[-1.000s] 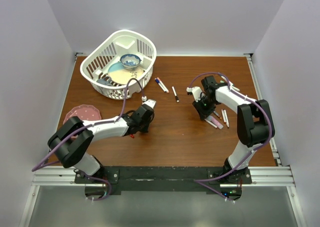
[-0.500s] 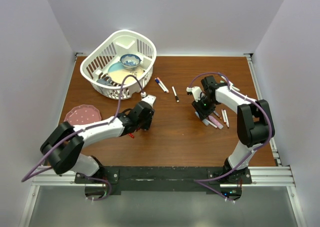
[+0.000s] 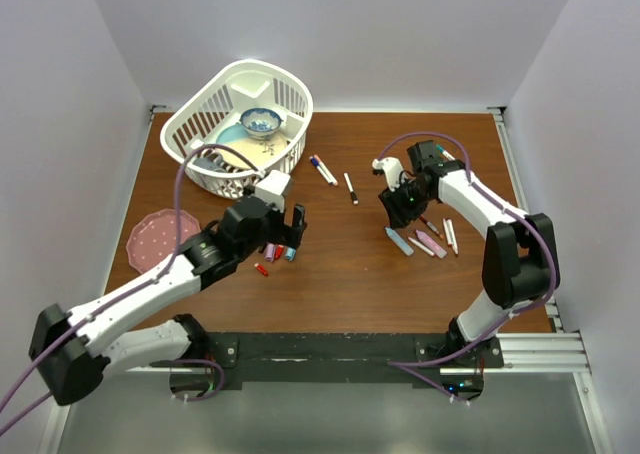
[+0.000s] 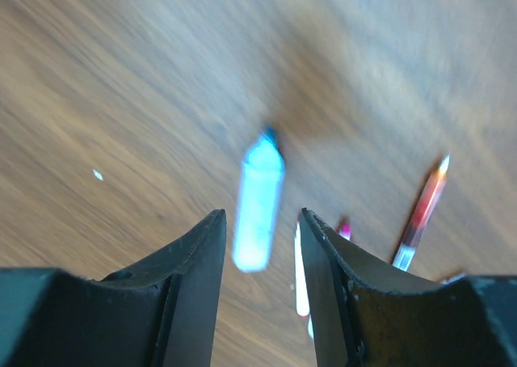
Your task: Open the pen caps
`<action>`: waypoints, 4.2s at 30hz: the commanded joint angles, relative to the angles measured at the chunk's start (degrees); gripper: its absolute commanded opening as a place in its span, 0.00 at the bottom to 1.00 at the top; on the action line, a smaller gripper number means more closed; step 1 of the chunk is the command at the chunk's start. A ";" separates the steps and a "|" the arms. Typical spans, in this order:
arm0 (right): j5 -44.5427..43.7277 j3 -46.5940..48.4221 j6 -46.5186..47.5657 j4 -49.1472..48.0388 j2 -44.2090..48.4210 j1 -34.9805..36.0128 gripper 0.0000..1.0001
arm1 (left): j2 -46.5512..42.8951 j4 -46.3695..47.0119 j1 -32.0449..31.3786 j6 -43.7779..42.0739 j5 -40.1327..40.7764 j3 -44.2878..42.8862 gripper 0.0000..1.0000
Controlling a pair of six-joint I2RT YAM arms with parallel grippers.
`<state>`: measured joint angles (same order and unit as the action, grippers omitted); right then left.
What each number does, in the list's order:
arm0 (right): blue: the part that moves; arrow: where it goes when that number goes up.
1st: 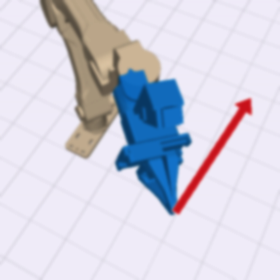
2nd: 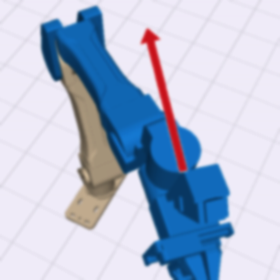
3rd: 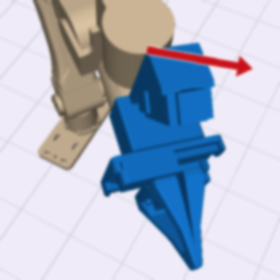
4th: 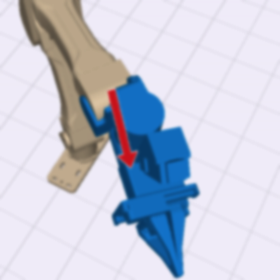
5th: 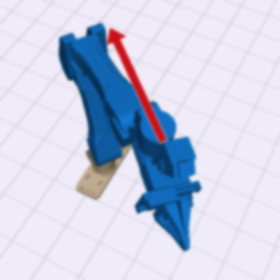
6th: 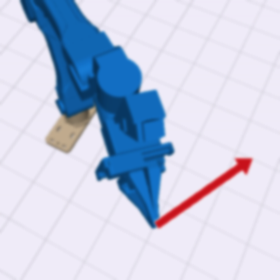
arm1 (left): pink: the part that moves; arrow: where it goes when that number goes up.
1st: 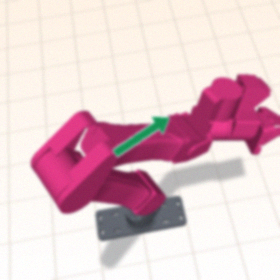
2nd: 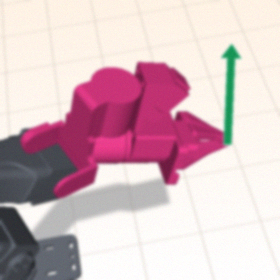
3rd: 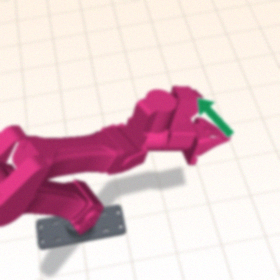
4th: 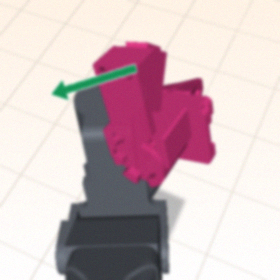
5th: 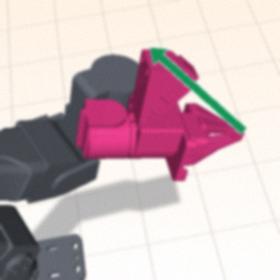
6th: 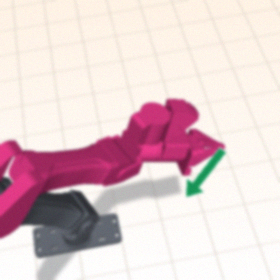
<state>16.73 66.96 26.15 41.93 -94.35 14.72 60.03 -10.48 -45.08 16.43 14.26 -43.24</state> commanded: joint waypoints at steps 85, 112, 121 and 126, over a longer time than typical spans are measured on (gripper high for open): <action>19.21 -27.85 -66.23 -54.15 31.94 -7.07 0.00 | 36.73 25.25 -7.04 21.37 -9.87 -24.25 0.70; 20.80 -27.06 -63.42 -52.04 31.07 -7.08 0.63 | 38.85 27.09 -7.04 13.81 -21.64 -23.91 0.00; 17.74 -26.62 -62.63 -51.34 31.06 -7.69 0.00 | 39.64 26.39 -7.04 13.81 -23.31 -23.55 0.00; 10.60 -22.84 -61.04 -43.70 31.42 -14.53 0.00 | 39.99 22.27 -7.13 10.48 -33.40 -21.45 0.00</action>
<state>34.57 39.53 -37.17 -5.72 -63.70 6.31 99.57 14.85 -52.25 31.66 -9.13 -66.67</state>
